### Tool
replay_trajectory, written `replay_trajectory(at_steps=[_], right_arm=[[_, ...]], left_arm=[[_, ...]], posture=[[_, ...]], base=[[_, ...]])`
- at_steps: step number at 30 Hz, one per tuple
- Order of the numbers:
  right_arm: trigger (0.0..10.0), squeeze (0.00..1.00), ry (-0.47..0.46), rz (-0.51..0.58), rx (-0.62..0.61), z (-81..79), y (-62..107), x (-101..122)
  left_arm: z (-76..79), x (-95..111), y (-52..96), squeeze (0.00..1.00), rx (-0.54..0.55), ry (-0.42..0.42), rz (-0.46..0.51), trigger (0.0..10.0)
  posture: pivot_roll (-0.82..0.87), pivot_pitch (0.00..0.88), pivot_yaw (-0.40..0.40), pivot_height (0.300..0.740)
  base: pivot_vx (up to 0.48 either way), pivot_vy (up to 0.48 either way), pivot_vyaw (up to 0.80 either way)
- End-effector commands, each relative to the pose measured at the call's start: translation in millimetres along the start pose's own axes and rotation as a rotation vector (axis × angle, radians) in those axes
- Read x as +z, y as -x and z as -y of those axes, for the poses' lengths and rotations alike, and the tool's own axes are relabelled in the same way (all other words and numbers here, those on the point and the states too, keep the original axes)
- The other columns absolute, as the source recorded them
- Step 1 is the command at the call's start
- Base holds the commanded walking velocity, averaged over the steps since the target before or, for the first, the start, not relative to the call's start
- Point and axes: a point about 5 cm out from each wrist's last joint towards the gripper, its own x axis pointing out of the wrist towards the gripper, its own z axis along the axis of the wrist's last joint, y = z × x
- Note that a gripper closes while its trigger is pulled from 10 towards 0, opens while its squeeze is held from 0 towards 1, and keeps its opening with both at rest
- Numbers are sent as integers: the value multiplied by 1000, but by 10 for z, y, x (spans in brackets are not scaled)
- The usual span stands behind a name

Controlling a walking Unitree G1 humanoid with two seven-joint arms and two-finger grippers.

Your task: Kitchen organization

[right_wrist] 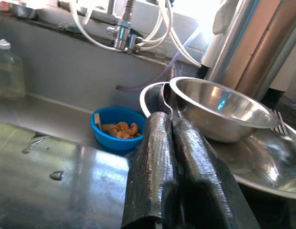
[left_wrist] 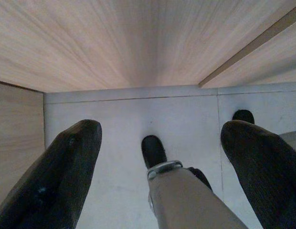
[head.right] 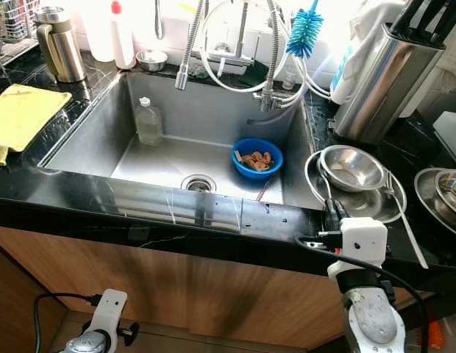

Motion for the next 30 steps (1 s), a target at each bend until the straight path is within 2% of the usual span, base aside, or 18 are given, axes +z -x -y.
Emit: replay_trajectory(at_steps=[1, 6, 12, 19, 22, 24, 26, 30], right_arm=[[10000, 0, 8, -33, 34, -24, 22, -29], [10000, 0, 50, -20, 88, -18, 17, 25], [10000, 0, 55, -8, 95, -13, 8, 57], [10000, 0, 62, 61, -17, 113, -34, 172], [10000, 0, 62, 61, -17, 113, -34, 172], [10000, 0, 61, 118, -117, 222, -65, 263], [10000, 0, 52, 146, -154, 259, -74, 305], [10000, 0, 50, 154, -167, 273, -86, 327]], left_arm=[[42, -17, 0, 0, -15, -13, -8, 10000], [42, -15, 0, 0, -15, -9, -6, 10000], [40, -14, 0, 0, -14, -8, -4, 10000], [37, -10, 1, 0, -17, -4, 1, 10000], [37, -10, 1, 0, -17, -4, 1, 10000], [40, -6, 0, 0, -22, -1, 3, 10000], [40, -6, 0, 0, -23, 0, 3, 10000], [40, -5, 0, 0, -24, 1, 3, 10000]], posture=[[151, 74, -141, 736], [153, 74, -143, 736], [153, 75, -141, 736], [151, 76, -138, 736], [151, 76, -138, 736], [153, 80, -137, 736], [154, 81, -136, 736], [152, 81, -136, 736]], base=[[0, 0, 0], [0, 0, 0], [0, 0, 0], [0, 0, 0], [0, 0, 0], [0, 0, 0], [0, 0, 0], [0, 0, 0]])
